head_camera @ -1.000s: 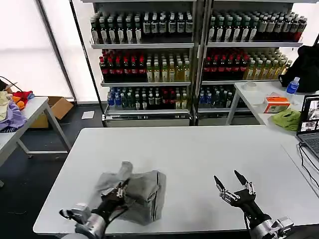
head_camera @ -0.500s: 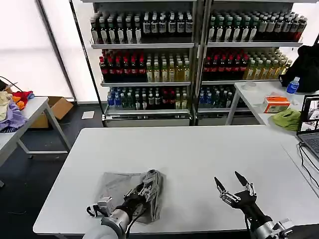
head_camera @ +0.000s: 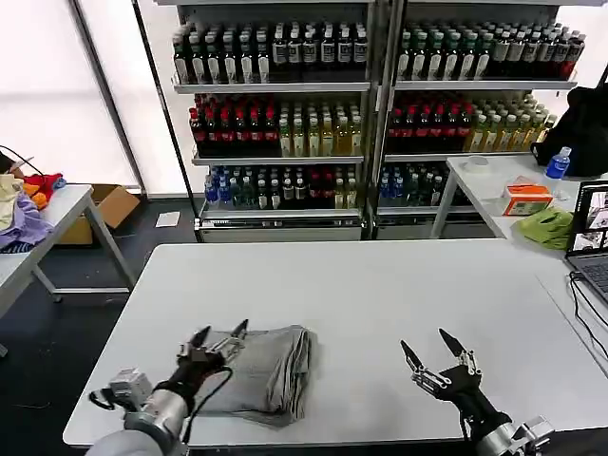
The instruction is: Fold and organize the clothes.
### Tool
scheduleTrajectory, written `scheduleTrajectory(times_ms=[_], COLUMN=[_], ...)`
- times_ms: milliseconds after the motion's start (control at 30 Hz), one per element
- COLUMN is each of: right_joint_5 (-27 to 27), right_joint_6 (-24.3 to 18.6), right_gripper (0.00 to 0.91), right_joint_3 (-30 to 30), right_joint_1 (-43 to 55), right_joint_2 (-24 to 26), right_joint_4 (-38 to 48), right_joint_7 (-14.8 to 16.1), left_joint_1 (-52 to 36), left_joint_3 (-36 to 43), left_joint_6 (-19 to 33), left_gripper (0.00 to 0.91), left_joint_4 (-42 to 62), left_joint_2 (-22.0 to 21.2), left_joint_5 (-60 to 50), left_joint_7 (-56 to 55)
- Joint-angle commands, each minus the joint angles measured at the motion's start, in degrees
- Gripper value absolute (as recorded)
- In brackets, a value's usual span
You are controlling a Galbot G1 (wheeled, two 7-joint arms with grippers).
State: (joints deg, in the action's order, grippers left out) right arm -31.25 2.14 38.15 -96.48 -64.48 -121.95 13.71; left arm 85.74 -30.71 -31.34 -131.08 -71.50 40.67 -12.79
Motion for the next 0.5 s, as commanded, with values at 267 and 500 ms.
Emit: scheduleTrajectory(times_ms=[267,500], right_joint_5=[0.07,0.26], right_joint_6=[-0.10,0.14], right_gripper=[0.907,0.907], right_joint_3=[0.35,0.17], right_joint_1=[-0.04,0.34], right_joint_2=[0.37,0.08], right_joint_4=[1.01,0.70], right_joint_7=[0.08,0.02], left_joint_1=[3.75,2.55], left_joint_3=[-2.47,-1.56], left_joint_6=[4.97,2.24], left_gripper=[0.907,0.181], left_joint_4=[16.96,18.70], left_joint_2=[-1.29,-2.71], left_joint_5=[-25.43,-20.36], left_joint_7=[9.80,9.68])
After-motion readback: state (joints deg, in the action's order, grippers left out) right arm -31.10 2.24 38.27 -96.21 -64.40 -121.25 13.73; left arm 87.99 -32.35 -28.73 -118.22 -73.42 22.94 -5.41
